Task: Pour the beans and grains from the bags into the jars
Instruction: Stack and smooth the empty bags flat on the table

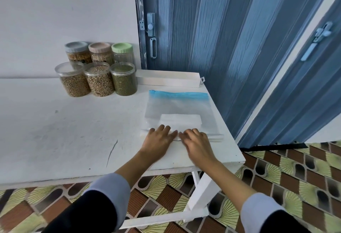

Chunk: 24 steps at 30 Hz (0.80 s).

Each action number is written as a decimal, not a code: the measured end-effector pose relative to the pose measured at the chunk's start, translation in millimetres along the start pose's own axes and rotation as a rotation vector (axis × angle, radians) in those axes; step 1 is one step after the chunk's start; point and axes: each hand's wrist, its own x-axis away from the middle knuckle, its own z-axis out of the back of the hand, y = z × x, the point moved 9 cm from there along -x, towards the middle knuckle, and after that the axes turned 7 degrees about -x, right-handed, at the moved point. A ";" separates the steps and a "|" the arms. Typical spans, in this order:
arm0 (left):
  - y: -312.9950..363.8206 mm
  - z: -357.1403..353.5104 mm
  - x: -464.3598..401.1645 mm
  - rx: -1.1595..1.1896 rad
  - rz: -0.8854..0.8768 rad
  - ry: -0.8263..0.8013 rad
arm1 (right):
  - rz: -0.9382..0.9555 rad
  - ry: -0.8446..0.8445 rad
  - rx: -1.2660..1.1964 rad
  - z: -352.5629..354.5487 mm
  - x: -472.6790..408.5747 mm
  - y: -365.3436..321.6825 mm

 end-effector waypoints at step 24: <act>-67.7 -4.4 15.3 0.531 0.515 -0.016 | -0.453 0.040 -0.433 17.7 13.4 91.3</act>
